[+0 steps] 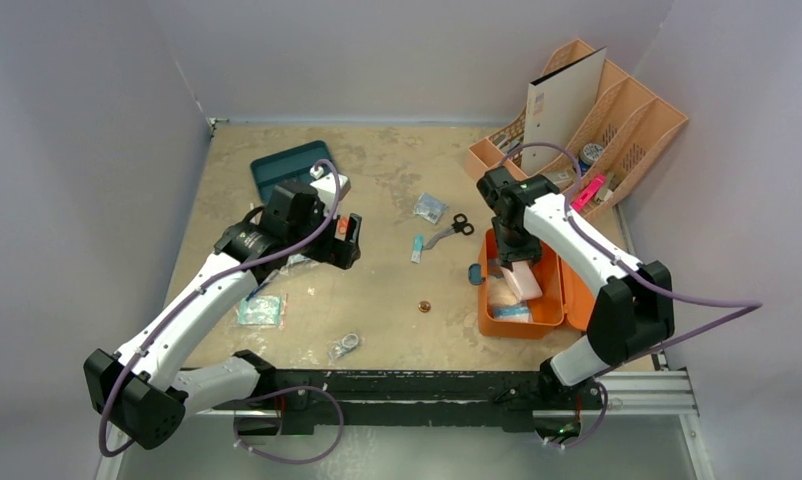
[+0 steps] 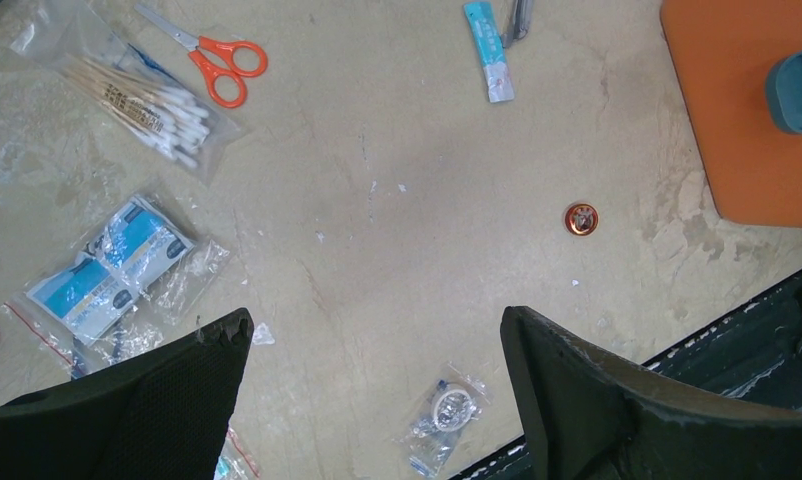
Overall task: Organize the medicine kit
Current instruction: Place the medical item at the medicine box.
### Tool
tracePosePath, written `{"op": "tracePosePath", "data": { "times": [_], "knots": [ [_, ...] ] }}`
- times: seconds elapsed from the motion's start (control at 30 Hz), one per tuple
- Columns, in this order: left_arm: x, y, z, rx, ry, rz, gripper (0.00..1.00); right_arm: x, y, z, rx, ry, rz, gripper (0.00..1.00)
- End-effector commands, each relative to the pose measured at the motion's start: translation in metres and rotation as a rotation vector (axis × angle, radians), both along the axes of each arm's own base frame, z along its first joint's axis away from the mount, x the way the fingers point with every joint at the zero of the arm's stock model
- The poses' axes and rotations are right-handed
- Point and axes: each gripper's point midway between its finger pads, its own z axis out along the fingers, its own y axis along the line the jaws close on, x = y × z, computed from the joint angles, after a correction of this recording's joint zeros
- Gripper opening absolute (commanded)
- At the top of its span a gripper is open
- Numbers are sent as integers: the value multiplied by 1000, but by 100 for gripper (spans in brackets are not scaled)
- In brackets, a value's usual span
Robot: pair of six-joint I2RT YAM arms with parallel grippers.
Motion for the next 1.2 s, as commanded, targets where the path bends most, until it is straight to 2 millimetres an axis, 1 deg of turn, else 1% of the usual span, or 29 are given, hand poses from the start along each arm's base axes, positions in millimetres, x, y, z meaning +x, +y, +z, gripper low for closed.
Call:
{"op": "tracePosePath", "data": {
  "times": [0.0,0.2,0.3,0.37,0.43,0.47,0.63,0.73,0.9,1.0,1.17],
  "knots": [
    [5,1,1,12,-32,6,93,-3,10,10,84,-46,-30,41],
    [8,6,5,20,-55,31,93,3,25,14,207,-161,-50,32],
    [8,7,10,12,-74,41,93,13,33,6,267,-231,-63,24],
    [10,14,11,29,-91,73,93,16,40,1,312,-254,-84,19],
    [10,17,12,35,-103,80,93,22,44,-2,342,-292,-103,14],
    [10,17,12,36,-107,81,93,26,44,-4,345,-317,-113,11],
    [10,14,10,31,-94,66,93,41,28,-18,268,-403,-174,0],
    [8,14,10,29,-90,62,93,47,26,-28,259,-420,-195,0],
    [8,16,13,29,-104,67,93,51,26,-44,262,-406,-211,0],
    [8,19,12,41,-102,83,93,45,27,-56,255,-348,-224,0],
    [8,20,11,45,-101,90,93,37,9,-67,177,-326,-264,0]
  ]
}}
